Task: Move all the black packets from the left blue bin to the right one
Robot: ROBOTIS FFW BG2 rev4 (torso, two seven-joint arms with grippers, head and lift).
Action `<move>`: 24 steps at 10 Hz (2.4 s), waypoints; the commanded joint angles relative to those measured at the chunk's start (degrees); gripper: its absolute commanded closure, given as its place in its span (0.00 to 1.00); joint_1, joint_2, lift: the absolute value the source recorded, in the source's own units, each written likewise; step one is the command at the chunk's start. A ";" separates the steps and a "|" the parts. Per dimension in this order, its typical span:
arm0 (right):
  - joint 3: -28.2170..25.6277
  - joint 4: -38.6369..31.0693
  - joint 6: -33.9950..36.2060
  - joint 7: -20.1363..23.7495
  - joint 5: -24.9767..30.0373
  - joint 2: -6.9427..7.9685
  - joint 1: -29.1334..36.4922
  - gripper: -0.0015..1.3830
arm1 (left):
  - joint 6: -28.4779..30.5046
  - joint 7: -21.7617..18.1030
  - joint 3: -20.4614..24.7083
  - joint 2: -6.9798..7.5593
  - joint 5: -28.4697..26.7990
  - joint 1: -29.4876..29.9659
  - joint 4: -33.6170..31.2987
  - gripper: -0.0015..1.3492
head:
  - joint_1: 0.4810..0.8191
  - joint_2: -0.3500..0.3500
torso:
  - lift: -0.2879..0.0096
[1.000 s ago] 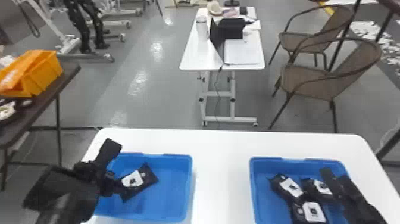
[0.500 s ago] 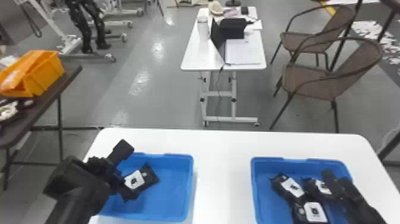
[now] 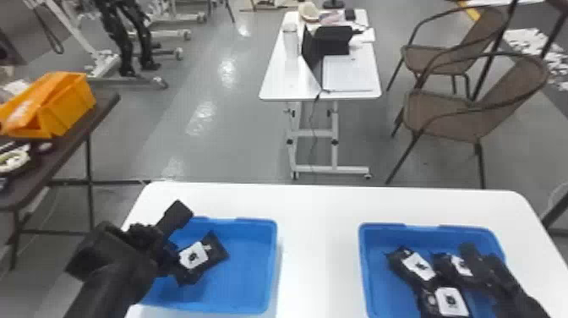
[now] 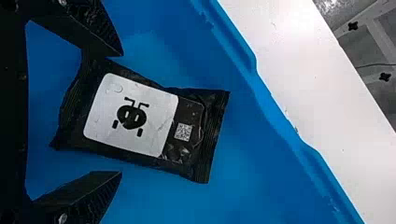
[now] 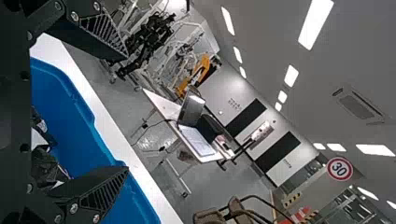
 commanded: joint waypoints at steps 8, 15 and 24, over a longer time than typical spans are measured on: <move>0.00 0.75 0.61 0.73 -0.37 0.05 -0.38 0.13 | 0.59 -2.78 -0.05 -0.51 1.98 5.46 -11.78 0.89 | 0.63 0.67 | 0.97; 1.41 -0.21 -0.27 4.77 1.03 0.05 -3.28 0.13 | -11.10 2.14 -2.07 -6.75 21.40 19.17 -41.31 0.88 | 0.63 0.48 | 0.97; 16.08 -0.48 -2.11 5.30 2.35 0.05 -12.25 0.13 | -23.85 2.94 -25.53 -9.21 41.00 -7.37 -3.87 0.86 | 0.63 0.33 | 0.97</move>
